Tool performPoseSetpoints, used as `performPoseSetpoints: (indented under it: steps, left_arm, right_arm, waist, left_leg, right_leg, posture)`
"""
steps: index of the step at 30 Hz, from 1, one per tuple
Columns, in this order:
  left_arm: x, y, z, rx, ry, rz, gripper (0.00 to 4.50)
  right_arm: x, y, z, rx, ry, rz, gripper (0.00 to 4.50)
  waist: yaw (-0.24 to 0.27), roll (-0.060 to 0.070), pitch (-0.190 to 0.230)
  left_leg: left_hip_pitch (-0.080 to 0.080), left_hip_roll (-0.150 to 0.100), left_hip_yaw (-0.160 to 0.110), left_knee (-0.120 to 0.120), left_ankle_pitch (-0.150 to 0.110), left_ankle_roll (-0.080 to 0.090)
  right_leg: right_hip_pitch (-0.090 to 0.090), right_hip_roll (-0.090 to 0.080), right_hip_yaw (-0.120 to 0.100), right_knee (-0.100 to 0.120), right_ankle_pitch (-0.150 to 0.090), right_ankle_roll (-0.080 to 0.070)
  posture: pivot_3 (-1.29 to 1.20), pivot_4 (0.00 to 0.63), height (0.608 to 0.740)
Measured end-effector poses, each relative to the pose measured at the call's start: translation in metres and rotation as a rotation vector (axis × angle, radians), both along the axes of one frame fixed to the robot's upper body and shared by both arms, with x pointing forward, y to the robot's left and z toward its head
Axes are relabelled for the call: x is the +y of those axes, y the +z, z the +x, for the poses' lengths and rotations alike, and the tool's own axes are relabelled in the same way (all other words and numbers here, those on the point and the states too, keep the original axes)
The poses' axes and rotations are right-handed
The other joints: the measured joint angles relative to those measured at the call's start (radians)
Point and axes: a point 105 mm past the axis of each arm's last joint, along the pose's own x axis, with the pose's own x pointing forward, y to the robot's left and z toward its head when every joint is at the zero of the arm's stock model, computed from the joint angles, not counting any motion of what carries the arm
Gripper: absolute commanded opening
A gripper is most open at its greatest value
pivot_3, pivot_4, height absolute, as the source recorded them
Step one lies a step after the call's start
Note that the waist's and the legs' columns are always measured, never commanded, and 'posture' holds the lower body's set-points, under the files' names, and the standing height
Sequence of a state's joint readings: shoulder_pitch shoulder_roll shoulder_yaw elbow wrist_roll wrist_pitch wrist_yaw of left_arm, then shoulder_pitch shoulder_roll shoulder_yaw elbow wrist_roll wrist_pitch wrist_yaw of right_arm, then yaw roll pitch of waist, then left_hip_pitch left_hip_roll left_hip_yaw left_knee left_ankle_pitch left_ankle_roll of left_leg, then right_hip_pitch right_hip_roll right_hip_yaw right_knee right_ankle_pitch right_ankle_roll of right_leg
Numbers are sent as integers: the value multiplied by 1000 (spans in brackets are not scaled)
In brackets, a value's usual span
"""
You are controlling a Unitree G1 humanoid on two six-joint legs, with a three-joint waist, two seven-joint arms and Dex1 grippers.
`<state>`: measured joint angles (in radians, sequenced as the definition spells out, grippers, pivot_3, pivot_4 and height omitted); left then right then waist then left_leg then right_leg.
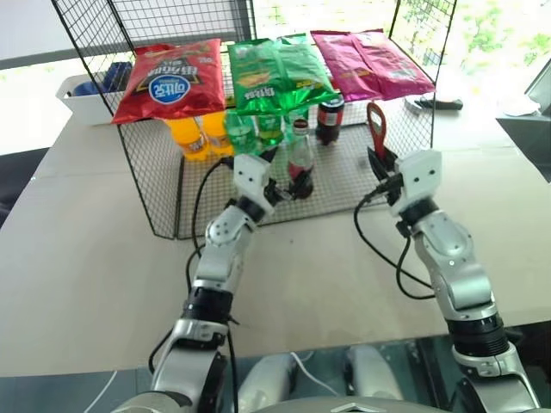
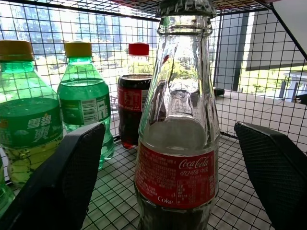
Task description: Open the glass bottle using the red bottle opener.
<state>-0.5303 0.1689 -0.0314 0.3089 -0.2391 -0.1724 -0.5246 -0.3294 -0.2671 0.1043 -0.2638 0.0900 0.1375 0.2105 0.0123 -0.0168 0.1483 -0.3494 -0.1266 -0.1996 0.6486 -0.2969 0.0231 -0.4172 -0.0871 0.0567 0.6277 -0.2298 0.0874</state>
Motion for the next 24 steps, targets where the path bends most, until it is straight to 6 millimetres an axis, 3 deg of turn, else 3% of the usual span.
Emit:
performPoseSetpoints:
  steps: [5, 15, 18, 20, 21, 24]
  left_arm:
    - [-8, 8, 10, -9, -43, -7, 4448]
    - [-18, -3, 27, 64, -61, 40, 4448]
    - [-18, -4, 29, 76, -63, 41, 3691]
    - [-19, -3, 29, 76, -72, 35, 2738]
    - [-19, -3, 29, 78, -74, 32, 2532]
    - [-19, -4, 29, 77, -69, 48, 2573]
  right_arm:
    - [1, 0, 0, -10, -1, 0, 0]
    - [4, -1, -1, -9, -2, -2, 0]
    - [4, -2, -1, -9, 3, -4, 0]
    - [4, -2, -1, -10, 4, -6, 0]
    - [5, -2, -1, -9, 5, -6, 0]
    - [5, -3, -1, -8, 6, -7, 0]
  waist:
    - [0, 0, 0]
    - [-2, 0, 0]
    - [-3, 0, 0]
    - [-3, 0, 0]
    - [-4, 0, 0]
    - [-7, 0, 0]
  left_leg:
    - [0, 0, 0, 0, 0, 0]
    - [0, 0, -1, 1, 0, 0]
    - [0, 0, -1, 1, 0, 0]
    - [0, 0, -1, 1, 0, 0]
    - [0, 0, -1, 1, 0, 0]
    - [0, 0, -1, 1, 0, 0]
  right_leg:
    - [0, 0, 0, 0, 0, 0]
    - [0, 0, 0, 1, 0, 0]
    - [0, 0, 0, 1, 0, 0]
    - [0, 0, 0, 1, 0, 0]
    - [0, 0, 0, 1, 0, 0]
    - [0, 0, 0, 1, 0, 0]
  posture:
    - [0, 150, 740]
    - [0, 150, 740]
    - [0, 150, 740]
    - [0, 150, 740]
    - [0, 150, 740]
    - [0, 150, 740]
